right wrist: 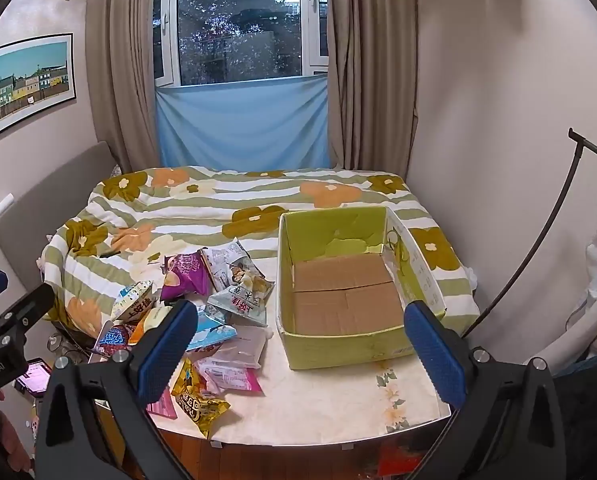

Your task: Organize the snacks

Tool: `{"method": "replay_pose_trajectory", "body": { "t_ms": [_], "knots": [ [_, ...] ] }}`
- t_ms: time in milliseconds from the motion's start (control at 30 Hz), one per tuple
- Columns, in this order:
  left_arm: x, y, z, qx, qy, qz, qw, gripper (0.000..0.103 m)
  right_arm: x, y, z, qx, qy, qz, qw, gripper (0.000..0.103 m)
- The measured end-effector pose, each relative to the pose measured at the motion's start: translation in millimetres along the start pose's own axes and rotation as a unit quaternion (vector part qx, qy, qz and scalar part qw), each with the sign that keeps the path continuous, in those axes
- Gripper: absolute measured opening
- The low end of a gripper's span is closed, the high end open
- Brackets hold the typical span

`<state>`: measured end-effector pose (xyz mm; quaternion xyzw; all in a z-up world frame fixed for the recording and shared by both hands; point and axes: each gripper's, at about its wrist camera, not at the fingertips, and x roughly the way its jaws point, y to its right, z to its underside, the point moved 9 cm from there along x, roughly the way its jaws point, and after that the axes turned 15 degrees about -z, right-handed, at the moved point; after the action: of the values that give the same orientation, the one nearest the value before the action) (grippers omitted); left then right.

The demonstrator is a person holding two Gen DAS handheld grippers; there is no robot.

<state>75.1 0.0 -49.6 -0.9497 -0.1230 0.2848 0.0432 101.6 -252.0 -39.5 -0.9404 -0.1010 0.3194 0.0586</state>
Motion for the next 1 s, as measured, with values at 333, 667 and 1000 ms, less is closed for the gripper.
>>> {"method": "replay_pose_trajectory", "body": {
  "t_ms": [333, 667, 1000],
  "knots": [
    [-0.7, -2.2, -2.3, 0.001, 0.001, -0.002, 1.0000, 0.103, 0.1, -1.7, 0.7, 0.000, -0.002, -0.001, 1.000, 0.103],
    [-1.0, -1.7, -2.3, 0.001, -0.001, -0.004, 1.0000, 0.103, 0.3, -2.0, 0.7, 0.000, -0.003, -0.002, 1.000, 0.103],
    [-1.1, -1.0, -2.0, 0.003, 0.000, -0.003, 1.0000, 0.103, 1.9, -0.6, 1.5, 0.001, -0.003, -0.002, 1.000, 0.103]
  ]
}}
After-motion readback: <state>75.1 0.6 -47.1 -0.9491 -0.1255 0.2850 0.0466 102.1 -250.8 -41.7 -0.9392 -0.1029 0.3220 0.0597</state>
